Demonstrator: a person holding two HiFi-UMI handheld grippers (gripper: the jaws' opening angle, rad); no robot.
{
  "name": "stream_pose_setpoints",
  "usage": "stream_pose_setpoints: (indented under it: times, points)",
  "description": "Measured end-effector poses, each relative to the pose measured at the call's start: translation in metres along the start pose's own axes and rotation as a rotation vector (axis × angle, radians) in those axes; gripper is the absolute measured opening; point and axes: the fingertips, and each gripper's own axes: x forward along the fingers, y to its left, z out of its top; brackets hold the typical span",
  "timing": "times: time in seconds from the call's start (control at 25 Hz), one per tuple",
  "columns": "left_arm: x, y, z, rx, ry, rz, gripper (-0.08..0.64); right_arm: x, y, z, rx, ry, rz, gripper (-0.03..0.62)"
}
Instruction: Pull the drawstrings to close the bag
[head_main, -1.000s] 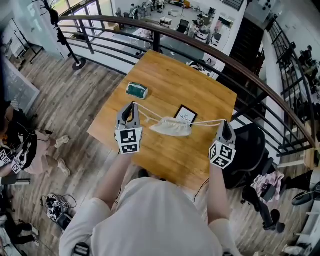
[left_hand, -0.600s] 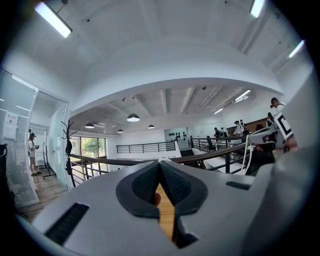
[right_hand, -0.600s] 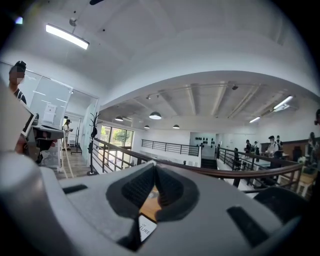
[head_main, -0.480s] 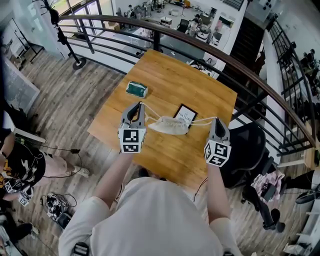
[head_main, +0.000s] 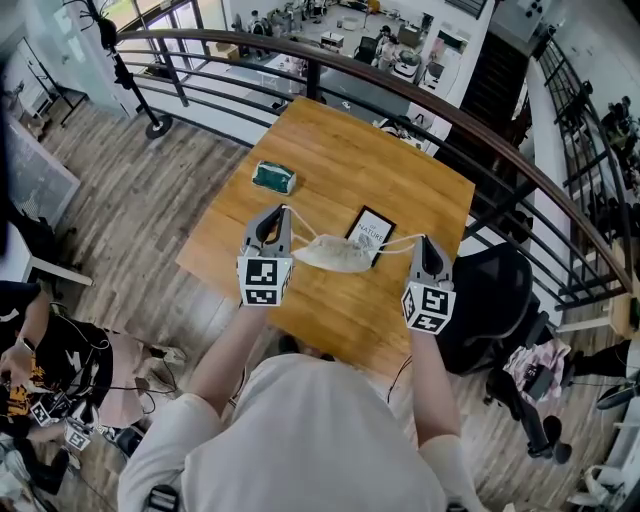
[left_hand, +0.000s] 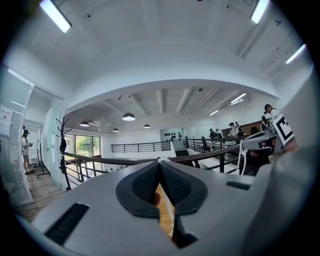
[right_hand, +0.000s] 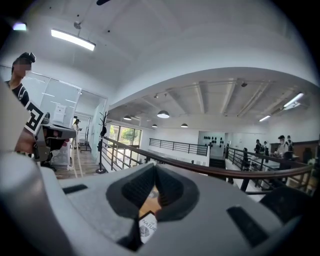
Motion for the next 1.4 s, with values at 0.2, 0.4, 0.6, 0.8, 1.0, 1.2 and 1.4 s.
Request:
stream_pose_setpoints:
  times: [0.2, 0.4, 0.6, 0.8, 1.0, 1.2, 1.4]
  points:
    - [-0.001, -0.001, -0.003, 0.002, -0.003, -0.008, -0.006, -0.001, 0.001, 0.000, 0.004, -0.005, 0.008, 0.008]
    - [-0.002, -0.003, -0.010, -0.004, 0.007, -0.011, -0.006, 0.000, -0.004, -0.003, 0.020, -0.006, 0.001, 0.006]
    - [0.000, -0.004, -0.012, -0.005, 0.011, -0.016, -0.006, 0.002, -0.002, -0.002, 0.004, -0.004, 0.000, 0.003]
    - [0.001, -0.002, -0.009, -0.008, 0.008, -0.012, -0.006, 0.005, -0.002, 0.000, 0.012, -0.008, 0.007, 0.003]
    - [0.000, -0.003, -0.009, -0.005, 0.002, -0.011, -0.006, 0.005, -0.002, 0.001, 0.012, -0.012, 0.009, 0.003]
    - [0.000, -0.005, -0.009, -0.008, 0.003, -0.008, -0.006, 0.005, -0.003, 0.000, 0.009, -0.012, 0.015, 0.003]
    - [0.000, -0.006, -0.007, -0.007, 0.006, -0.008, -0.006, 0.005, -0.007, 0.001, 0.012, -0.013, 0.012, 0.003]
